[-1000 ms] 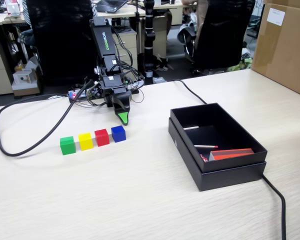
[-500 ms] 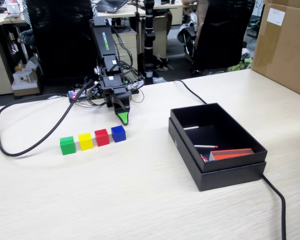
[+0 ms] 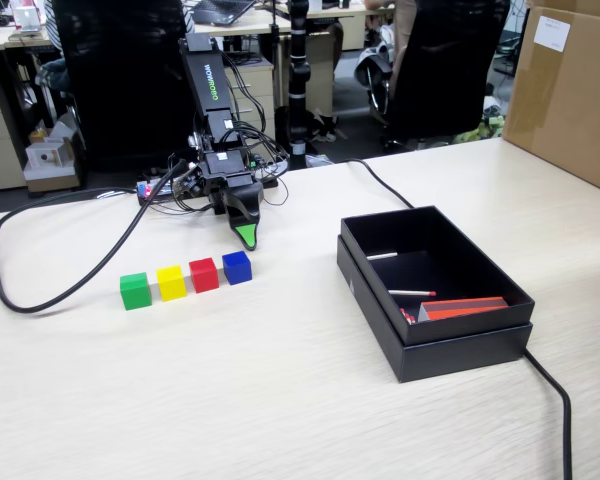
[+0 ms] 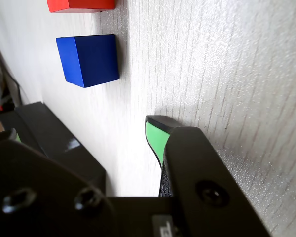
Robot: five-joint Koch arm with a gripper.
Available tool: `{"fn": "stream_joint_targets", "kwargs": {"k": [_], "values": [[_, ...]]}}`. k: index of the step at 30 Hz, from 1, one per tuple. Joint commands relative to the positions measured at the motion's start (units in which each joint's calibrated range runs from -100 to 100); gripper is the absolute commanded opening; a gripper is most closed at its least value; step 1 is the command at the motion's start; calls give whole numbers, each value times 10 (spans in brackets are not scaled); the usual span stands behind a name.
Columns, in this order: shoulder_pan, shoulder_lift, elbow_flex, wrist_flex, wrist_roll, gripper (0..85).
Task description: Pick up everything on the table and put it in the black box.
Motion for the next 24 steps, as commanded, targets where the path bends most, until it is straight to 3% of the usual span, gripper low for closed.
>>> {"fn": "stream_joint_targets", "kwargs": {"k": [1,17,19,24], "values": [[0,-1,-4,-44,-1,501],[4,-1,3,-46,-2,515],[1,-1,31,-90,-2,516],[-1,-1,235,-333,20,485]]}}
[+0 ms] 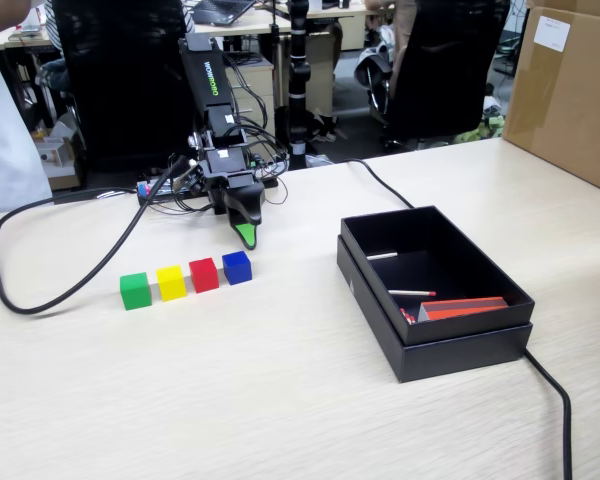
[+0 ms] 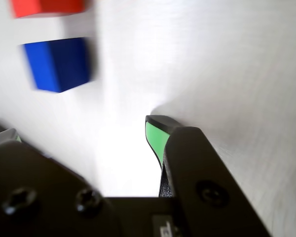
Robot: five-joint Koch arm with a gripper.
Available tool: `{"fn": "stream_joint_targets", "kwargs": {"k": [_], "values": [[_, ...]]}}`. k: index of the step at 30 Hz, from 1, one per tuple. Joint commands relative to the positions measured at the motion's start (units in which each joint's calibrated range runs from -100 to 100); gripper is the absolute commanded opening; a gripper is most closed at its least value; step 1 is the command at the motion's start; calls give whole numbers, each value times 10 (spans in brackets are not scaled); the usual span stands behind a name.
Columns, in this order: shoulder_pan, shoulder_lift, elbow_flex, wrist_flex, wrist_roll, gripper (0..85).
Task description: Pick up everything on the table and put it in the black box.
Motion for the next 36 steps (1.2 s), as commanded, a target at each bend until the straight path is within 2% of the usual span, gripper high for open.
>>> {"fn": "stream_joint_targets", "kwargs": {"k": [1,9,13,16,17,22,31,36], "values": [[-1,-1,137,-154,8,481],[3,3,420,-453,3,475],[-9,32,545,-547,-33,472],[-45,82,604,-560,-73,471],[-80,136,628,-560,-100,469],[-148,348,716,-560,-147,471],[-222,652,845,-555,-203,476],[-233,746,881,-538,-211,475]]}}
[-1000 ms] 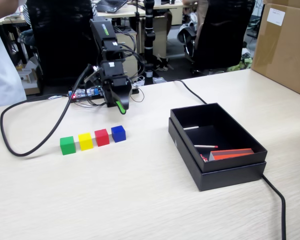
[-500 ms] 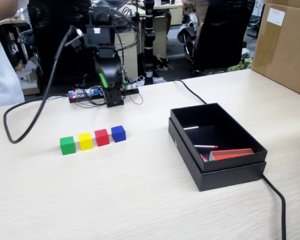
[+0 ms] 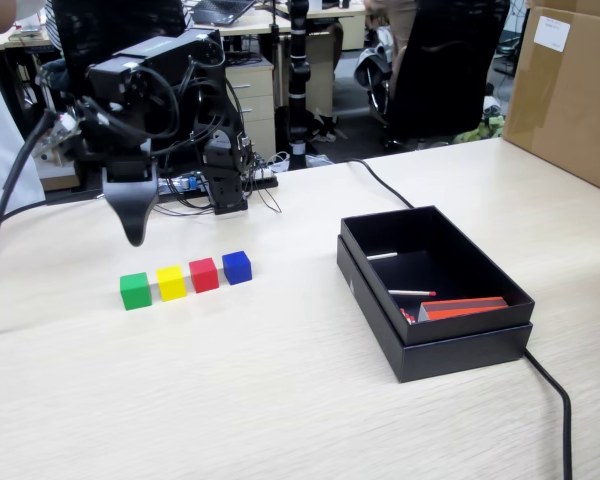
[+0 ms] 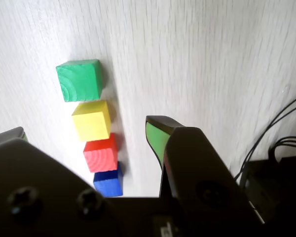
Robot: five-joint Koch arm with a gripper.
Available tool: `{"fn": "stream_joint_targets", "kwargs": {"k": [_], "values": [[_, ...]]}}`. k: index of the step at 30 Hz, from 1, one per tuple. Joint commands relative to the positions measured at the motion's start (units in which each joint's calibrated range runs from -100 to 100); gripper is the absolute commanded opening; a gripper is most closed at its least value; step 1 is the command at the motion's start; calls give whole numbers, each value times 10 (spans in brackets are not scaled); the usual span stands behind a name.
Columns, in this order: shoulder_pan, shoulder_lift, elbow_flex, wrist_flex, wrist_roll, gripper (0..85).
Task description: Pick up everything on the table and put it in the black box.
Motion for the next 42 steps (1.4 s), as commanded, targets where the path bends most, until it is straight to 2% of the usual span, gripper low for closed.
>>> {"fn": "stream_joint_targets", "kwargs": {"k": [1,11,22,27,31,33,34,39,42], "values": [[-5,37,55,19,-4,475],[-7,138,87,51,-29,475],[-5,169,80,66,-30,473],[-4,225,81,96,-27,424],[-3,250,79,117,-23,422],[-3,255,78,117,-22,371],[-4,262,68,140,-19,275],[-7,280,58,165,-20,253],[-7,279,68,168,-13,69]]}}
